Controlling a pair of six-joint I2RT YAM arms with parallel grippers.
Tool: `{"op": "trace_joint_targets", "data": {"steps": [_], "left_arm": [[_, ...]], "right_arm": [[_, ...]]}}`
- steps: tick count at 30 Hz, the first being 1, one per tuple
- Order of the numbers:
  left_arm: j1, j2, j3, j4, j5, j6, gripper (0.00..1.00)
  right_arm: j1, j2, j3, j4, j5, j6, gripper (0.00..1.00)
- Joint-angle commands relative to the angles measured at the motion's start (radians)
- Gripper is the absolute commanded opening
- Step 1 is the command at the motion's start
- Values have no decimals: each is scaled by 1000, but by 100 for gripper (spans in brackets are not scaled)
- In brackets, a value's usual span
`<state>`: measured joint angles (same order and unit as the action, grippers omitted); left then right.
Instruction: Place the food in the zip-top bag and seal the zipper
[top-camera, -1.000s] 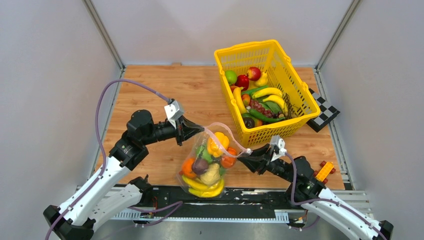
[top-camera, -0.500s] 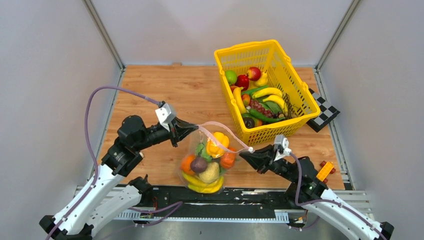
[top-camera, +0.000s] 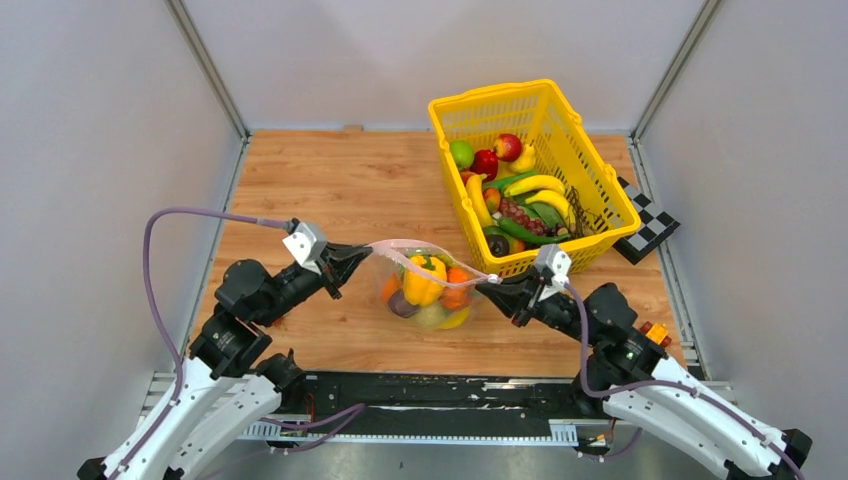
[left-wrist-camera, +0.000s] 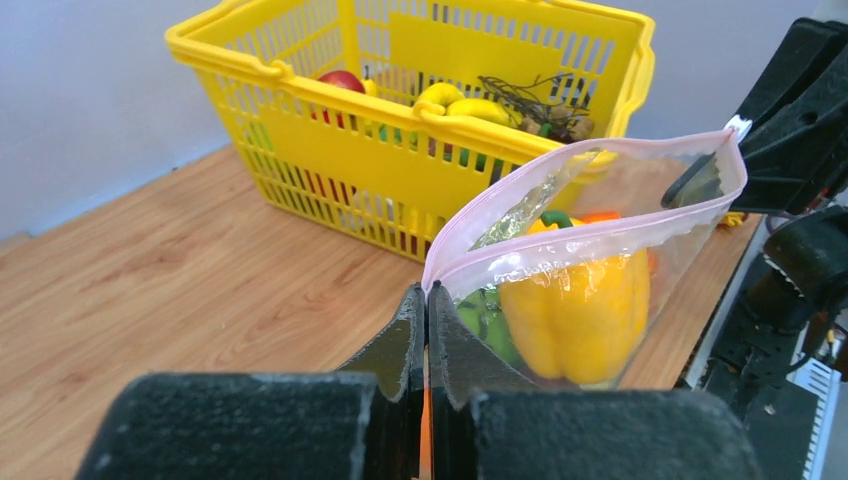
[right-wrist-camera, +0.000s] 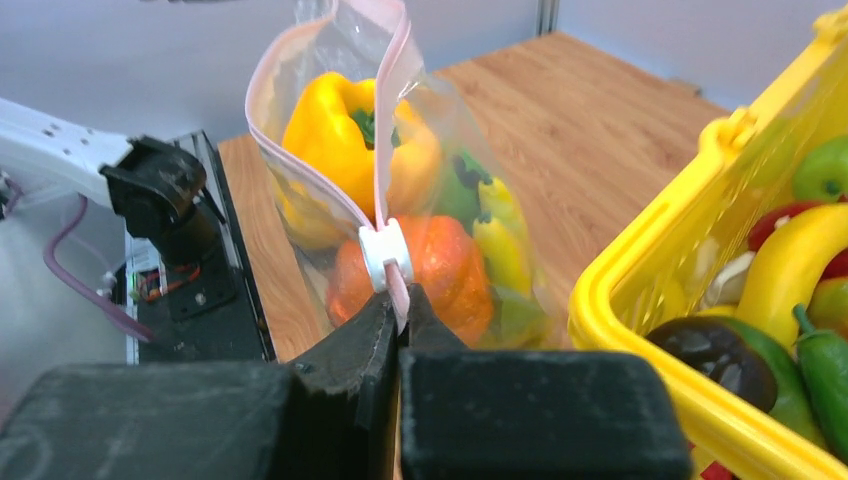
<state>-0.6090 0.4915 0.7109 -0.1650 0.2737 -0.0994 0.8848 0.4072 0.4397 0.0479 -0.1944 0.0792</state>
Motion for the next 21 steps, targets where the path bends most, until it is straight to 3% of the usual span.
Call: {"op": "trace_joint_targets", "data": {"steps": [1,19,20,21], "left_arm": [[0,-41,-15,21,-101,25,0],[0,-41,1,-47,-205,-21,0],[0,-37,0,-48,-209,-22,3],[1,-33,3,-52,-208,-21,13]], "right_arm": [[0,20,28,-1,6,-11,0],[-33,66,83,-83,8,53,0],[-34,72,82,-80,-2,50,0],[-34,79,83,-76,-12,48,0]]}}
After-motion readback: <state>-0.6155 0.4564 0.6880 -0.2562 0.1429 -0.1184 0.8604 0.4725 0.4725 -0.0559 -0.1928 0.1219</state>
